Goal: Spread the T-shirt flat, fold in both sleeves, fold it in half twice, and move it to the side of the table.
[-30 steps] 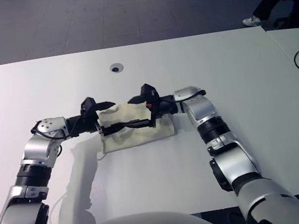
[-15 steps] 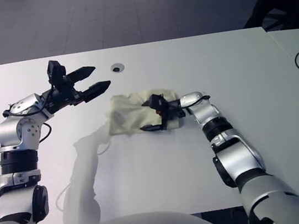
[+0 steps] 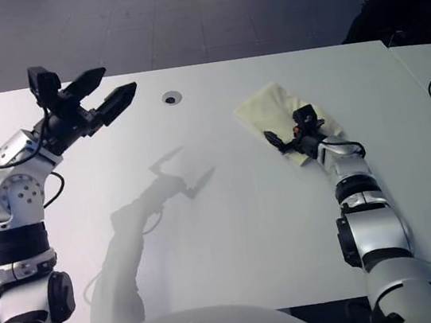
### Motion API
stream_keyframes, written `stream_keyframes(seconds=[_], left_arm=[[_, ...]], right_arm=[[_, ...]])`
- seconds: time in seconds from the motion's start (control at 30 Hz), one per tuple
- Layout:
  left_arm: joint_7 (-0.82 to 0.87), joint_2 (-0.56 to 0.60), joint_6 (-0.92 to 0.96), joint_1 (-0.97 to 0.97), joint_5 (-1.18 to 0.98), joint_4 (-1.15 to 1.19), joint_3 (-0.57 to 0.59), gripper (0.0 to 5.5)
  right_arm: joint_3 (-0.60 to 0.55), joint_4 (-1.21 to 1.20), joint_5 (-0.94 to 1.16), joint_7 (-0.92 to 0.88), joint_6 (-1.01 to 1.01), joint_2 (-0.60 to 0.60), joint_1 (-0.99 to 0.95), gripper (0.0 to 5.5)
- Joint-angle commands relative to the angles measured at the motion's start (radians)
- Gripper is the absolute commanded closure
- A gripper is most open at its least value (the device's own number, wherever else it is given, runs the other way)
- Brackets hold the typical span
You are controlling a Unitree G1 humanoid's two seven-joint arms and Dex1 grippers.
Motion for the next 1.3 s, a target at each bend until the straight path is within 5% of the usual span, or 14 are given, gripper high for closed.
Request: stream_keyframes(seconds=[0.03, 0.17, 0.33, 0.47, 0.6, 0.77, 1.0, 1.3], left_arm=[[0.09, -0.026, 0.073, 0.089, -0.034, -0.13, 0.001, 0.1], [0.127, -0.035, 0.082, 0.137, -0.044, -0.171, 0.016, 0.1], [0.184, -0.053, 0.084, 0.197, -0.041, -0.214, 0.025, 0.1], [0.279, -0.077, 0.07, 0.217, 0.0, -0.248, 0.03, 0.1], [0.557, -0.114, 0.076, 0.189, 0.164, -0.342, 0.042, 0.1], [0.699, -0.098, 0.2, 0.193, 0.314, -0.489, -0.084, 0.1], [0.789, -0.184, 0.24, 0.159, 0.351, -0.435, -0.078, 0.1], [0.759, -0.177, 0.171, 0.163, 0.386, -0.375, -0.073, 0.1]], right_arm=[[-0.07, -0.169, 0.094, -0.217, 0.507, 0.168, 0.481, 0.12], [-0.1, -0.854, 0.293, -0.468, 0.762, 0.266, 0.78, 0.12], [-0.17, -1.26, 0.495, -0.678, 0.983, 0.264, 0.885, 0.12], [-0.199, -1.451, 0.501, -0.755, 1.053, 0.189, 0.802, 0.12], [-0.163, -1.644, 0.356, -0.758, 0.962, 0.082, 0.537, 0.12], [-0.081, -1.66, 0.191, -0.838, 0.898, 0.145, 0.357, 0.12], [0.018, -1.581, 0.066, -0.818, 0.845, 0.24, 0.354, 0.12], [-0.008, -1.52, -0.008, -0.743, 0.827, 0.248, 0.349, 0.12]])
